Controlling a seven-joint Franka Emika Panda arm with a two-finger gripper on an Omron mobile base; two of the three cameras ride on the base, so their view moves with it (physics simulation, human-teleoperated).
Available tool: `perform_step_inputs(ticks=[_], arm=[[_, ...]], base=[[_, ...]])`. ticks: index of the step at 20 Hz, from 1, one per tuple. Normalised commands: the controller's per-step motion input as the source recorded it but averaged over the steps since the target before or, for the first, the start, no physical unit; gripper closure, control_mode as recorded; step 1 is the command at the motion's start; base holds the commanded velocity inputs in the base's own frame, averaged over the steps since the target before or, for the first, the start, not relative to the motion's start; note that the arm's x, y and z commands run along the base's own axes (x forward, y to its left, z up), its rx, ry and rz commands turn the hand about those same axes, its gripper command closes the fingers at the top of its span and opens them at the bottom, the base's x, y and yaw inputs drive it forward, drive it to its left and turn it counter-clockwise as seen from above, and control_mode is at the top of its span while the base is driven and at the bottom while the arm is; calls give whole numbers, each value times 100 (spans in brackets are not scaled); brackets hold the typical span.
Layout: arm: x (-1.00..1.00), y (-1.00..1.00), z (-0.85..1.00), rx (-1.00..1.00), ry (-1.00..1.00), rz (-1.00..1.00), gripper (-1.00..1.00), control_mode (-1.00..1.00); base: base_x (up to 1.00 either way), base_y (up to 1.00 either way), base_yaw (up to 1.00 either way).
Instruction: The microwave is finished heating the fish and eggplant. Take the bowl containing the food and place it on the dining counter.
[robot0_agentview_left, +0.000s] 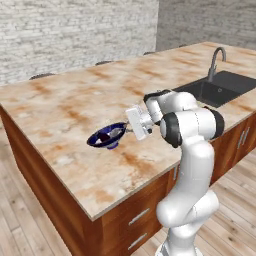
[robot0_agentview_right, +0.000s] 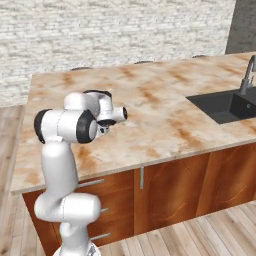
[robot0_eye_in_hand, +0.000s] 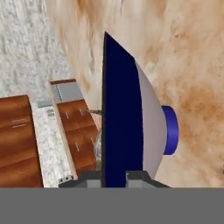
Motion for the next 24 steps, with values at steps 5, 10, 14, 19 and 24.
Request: perform_step_inputs(ticks=[5, 10, 14, 19, 24], arm=[[9, 1, -96, -16, 2, 11, 100, -100], [-22, -4, -74, -9, -2, 11, 100, -100], [-99, -4, -28, -3, -19, 17, -100, -100], [-65, 8, 27, -1, -17, 5, -100, -100], [-84, 3, 96, 0, -27, 3, -100, -100]], base=[[0, 0, 0], [0, 0, 0], [0, 0, 0], [0, 0, 0], [0, 0, 0]])
